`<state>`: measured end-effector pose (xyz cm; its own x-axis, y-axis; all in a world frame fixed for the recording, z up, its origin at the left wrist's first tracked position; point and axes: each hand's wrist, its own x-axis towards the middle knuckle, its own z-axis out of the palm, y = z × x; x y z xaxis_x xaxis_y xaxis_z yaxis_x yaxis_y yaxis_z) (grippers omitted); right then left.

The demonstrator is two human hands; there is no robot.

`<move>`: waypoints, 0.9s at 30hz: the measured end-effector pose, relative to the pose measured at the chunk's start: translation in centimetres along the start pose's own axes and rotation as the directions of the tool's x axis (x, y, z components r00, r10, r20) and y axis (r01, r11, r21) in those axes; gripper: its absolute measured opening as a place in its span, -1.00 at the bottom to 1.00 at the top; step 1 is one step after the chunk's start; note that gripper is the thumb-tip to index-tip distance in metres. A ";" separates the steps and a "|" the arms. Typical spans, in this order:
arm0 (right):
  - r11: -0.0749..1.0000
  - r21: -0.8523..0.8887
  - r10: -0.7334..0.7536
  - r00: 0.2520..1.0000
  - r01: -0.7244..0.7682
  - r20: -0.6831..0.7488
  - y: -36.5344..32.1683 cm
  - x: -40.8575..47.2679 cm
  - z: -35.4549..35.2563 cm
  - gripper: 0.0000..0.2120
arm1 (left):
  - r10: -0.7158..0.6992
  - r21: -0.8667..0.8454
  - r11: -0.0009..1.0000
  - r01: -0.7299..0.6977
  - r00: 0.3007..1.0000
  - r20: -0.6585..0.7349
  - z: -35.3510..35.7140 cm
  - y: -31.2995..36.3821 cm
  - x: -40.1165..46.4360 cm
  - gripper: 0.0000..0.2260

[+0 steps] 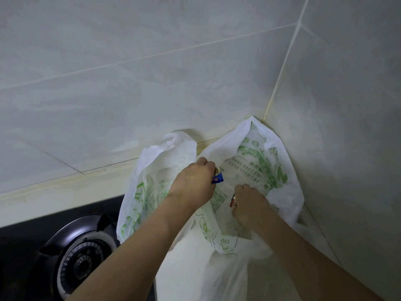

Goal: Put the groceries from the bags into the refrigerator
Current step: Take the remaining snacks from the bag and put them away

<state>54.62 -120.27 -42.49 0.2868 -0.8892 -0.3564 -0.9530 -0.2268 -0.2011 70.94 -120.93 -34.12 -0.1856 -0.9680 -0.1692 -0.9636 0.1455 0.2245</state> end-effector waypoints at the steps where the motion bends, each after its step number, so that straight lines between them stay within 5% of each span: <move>1: 1.000 0.023 0.011 1.000 -0.011 -0.008 -0.2 -0.1 -0.7 -0.70 | -0.003 -0.009 1.000 0.003 1.000 -0.012 -0.5 0.1 -0.3 -0.83; 13: 0.981 0.189 -0.008 0.991 0.033 -0.132 -4.3 -9.0 -12.6 -0.78 | -0.195 -0.169 0.974 0.152 0.940 -0.280 -10.4 0.2 -10.7 -0.83; 27: 0.969 0.087 -0.218 0.964 0.233 -0.149 -16.9 -21.1 -17.2 -0.78 | -0.372 -0.177 0.926 0.332 0.880 -0.295 -15.7 -2.7 -26.4 -0.87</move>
<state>62.93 -104.47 -15.89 0.4700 -0.8673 -0.1639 -0.8479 -0.3920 -0.3568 81.44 -98.97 -15.23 0.2521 -0.9664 0.0507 -0.9203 -0.2232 0.3214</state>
